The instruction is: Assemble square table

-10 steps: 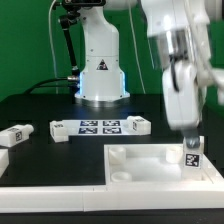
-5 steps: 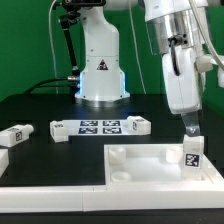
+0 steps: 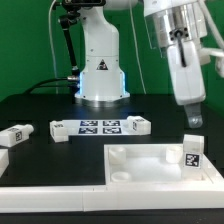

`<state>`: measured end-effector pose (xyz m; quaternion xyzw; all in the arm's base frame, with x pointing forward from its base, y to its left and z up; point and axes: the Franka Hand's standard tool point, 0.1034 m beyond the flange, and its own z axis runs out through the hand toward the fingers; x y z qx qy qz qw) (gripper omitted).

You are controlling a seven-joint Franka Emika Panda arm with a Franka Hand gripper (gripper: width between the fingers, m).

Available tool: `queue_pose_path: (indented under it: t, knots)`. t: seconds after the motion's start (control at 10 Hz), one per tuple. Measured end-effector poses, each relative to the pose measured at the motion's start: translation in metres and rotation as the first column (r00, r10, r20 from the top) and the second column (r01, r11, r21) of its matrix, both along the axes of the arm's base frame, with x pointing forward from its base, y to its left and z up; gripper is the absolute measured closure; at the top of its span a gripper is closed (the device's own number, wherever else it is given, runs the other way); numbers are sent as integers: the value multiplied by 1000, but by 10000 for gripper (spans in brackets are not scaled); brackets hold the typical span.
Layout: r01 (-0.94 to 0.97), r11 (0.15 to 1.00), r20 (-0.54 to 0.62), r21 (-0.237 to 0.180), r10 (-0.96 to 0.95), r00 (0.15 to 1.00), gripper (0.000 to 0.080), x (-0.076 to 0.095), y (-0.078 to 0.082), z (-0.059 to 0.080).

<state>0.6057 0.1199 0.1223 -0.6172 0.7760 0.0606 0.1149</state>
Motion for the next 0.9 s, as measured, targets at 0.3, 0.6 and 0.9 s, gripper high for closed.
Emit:
queue_pose_path:
  t: [0.3, 0.6, 0.9]
  knots:
    - [-130, 991, 10, -36, 131, 991, 151, -40, 14, 3]
    - [-320, 945, 44, -64, 323, 945, 151, -41, 14, 1]
    - [-571, 816, 44, -91, 577, 816, 151, -70, 20, -20]
